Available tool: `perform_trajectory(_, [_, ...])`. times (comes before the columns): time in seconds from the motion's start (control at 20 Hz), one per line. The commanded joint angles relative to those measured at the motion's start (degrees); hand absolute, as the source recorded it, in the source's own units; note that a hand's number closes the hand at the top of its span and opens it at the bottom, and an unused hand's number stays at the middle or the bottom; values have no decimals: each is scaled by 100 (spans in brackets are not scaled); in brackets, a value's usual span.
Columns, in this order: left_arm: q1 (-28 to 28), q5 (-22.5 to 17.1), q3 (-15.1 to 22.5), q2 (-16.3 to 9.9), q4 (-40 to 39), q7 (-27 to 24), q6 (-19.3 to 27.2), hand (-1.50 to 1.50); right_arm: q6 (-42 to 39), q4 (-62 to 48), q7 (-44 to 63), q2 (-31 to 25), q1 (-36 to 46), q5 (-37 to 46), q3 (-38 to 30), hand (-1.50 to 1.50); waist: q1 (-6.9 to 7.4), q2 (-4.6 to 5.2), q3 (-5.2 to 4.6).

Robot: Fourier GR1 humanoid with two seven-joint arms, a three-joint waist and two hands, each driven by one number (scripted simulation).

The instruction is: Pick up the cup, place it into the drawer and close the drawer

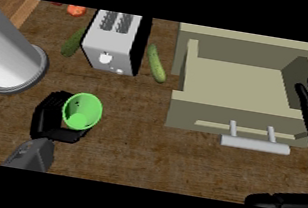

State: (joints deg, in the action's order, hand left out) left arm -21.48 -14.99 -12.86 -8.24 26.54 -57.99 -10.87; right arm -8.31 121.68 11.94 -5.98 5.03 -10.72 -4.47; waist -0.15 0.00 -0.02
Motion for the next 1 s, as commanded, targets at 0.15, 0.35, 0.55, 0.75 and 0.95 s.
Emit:
perform_trajectory(0.15, [135, -50, 265, 228, 967, -254, -439, 150, 189, -88, 13, 115, 144, 264, 132, -150, 43, -14, 2])
perform_trajectory(0.35, [123, -17, 646, 177, 2206, 735, -263, 150, 42, -180, -117, 15, 1, 56, -99, -150, 108, -58, 17])
perform_trajectory(0.55, [513, -178, 924, 58, 3535, 1752, -339, 150, 45, -300, -319, 170, -197, 243, 76, -150, 112, -40, 13])
perform_trajectory(0.75, [485, -299, 1149, 447, 4535, 2447, 95, 150, 9, -343, -321, 77, -42, 251, 27, -150, 67, -22, 7])
perform_trajectory(0.95, [139, -314, 1224, 630, 4871, 3140, 546, 150, -66, -293, -312, 60, -69, 88, -24, -150, 14, -6, 4])
